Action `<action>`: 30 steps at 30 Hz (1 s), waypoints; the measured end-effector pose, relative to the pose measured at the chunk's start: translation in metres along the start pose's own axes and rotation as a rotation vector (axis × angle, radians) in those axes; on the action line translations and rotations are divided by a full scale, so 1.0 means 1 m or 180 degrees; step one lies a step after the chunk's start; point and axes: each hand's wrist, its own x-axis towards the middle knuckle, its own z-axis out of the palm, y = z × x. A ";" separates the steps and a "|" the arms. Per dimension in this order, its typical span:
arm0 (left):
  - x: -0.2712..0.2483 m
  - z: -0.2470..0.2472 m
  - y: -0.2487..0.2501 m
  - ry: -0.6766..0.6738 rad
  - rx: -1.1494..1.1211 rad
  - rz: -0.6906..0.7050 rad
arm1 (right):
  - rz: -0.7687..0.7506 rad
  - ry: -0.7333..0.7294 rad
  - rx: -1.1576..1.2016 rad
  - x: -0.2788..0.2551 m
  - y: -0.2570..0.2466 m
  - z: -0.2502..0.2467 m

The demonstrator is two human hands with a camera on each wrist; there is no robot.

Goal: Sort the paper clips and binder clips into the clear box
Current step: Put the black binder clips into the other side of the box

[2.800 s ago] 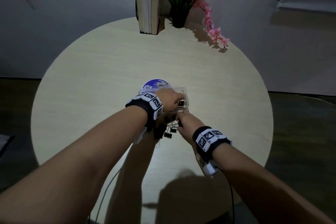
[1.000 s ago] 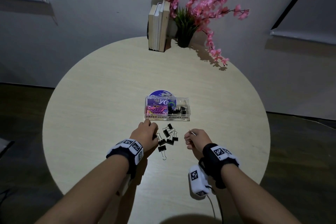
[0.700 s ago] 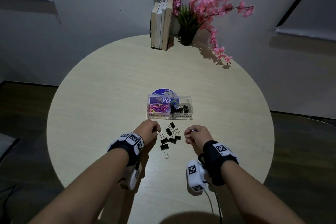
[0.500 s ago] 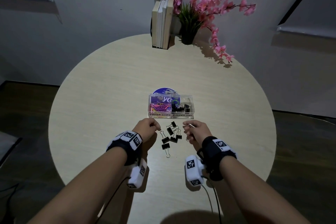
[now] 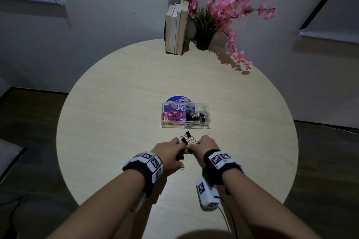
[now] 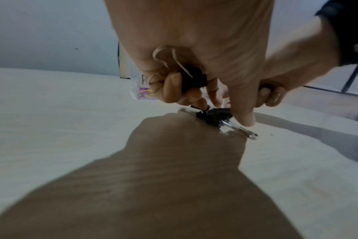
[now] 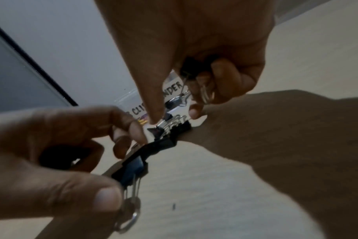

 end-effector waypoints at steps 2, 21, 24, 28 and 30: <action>0.000 0.002 0.000 0.0018 0.0120 0.0047 | 0.0067 -0.0058 -0.0108 0.001 -0.005 0.002; -0.004 -0.005 -0.011 0.0441 0.0268 0.0198 | -0.0762 -0.0113 0.0996 -0.012 0.018 -0.014; -0.004 -0.009 -0.014 0.0533 -0.0058 -0.0006 | -0.0685 -0.0062 0.0752 -0.012 0.021 -0.014; -0.002 -0.015 -0.017 0.0538 -0.0113 -0.0398 | -0.0787 -0.0249 -0.0392 -0.012 0.015 -0.004; -0.001 -0.014 -0.019 0.0549 -0.0165 -0.0560 | -0.0835 -0.0217 -0.0603 -0.009 0.012 -0.001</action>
